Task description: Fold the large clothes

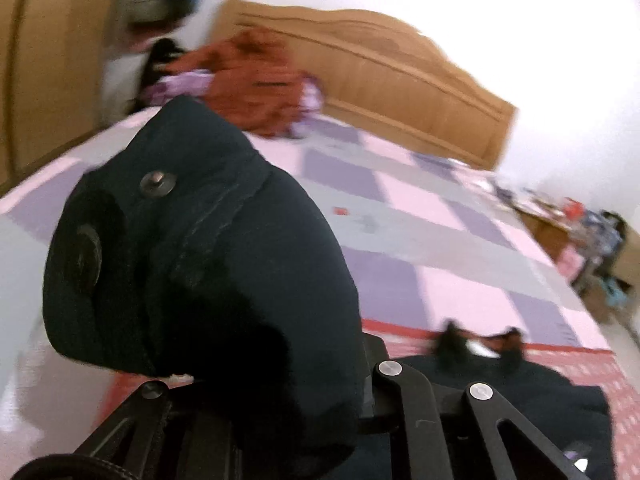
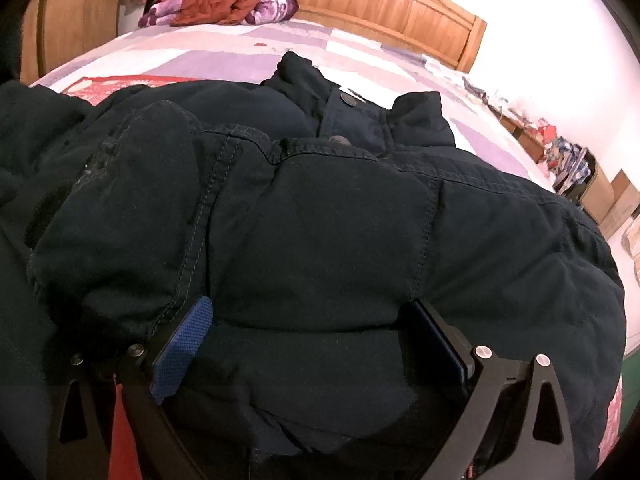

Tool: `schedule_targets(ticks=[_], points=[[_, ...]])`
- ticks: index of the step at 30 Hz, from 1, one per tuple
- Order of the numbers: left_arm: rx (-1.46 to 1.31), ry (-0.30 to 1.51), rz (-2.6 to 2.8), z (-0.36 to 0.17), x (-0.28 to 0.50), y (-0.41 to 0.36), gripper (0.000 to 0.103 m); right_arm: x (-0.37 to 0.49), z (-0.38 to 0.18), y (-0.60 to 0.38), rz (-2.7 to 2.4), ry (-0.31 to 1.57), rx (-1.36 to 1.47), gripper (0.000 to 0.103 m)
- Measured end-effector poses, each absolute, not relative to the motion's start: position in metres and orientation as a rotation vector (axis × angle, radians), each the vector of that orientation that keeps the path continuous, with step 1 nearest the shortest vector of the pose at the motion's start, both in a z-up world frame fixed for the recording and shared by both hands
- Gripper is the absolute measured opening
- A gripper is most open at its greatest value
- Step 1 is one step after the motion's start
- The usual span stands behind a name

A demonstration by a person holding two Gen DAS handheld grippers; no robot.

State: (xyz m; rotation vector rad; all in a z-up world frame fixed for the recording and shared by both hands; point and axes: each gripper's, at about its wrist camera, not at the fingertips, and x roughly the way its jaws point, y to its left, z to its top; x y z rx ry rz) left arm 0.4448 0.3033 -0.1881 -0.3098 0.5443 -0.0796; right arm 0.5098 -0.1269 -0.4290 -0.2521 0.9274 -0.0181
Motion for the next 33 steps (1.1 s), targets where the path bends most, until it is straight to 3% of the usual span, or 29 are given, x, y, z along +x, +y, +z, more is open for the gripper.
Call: schedule_targets(ticks=[9,15,19,22,24,26,33], points=[[-0.205,0.592,-0.323,-0.199,0.467,0.11,0.015,0.481,-0.365,-0.182,-0.005,0.845,-0.146,0.099],[-0.127,0.748,-0.469,-0.267,0.463,-0.02,0.015,0.447,-0.343,-0.268,-0.081,0.835,-0.113,0.099],[-0.034,0.839,-0.458,-0.321,0.453,-0.066,0.019,0.425,-0.342,-0.317,-0.136,0.854,-0.105,0.099],[0.023,0.834,-0.434,-0.327,0.443,-0.086,0.028,0.411,-0.344,-0.346,-0.165,0.877,-0.09,0.099],[0.095,0.801,-0.443,-0.323,0.431,-0.103,0.056,0.403,-0.345,-0.359,-0.178,0.883,-0.081,0.099],[0.194,0.767,-0.46,-0.319,0.416,-0.128,0.066,0.395,-0.345,-0.373,-0.195,0.882,-0.07,0.099],[0.325,0.693,-0.637,-0.301,0.387,-0.162,0.074,0.375,-0.331,-0.404,-0.296,0.853,-0.026,0.099]])
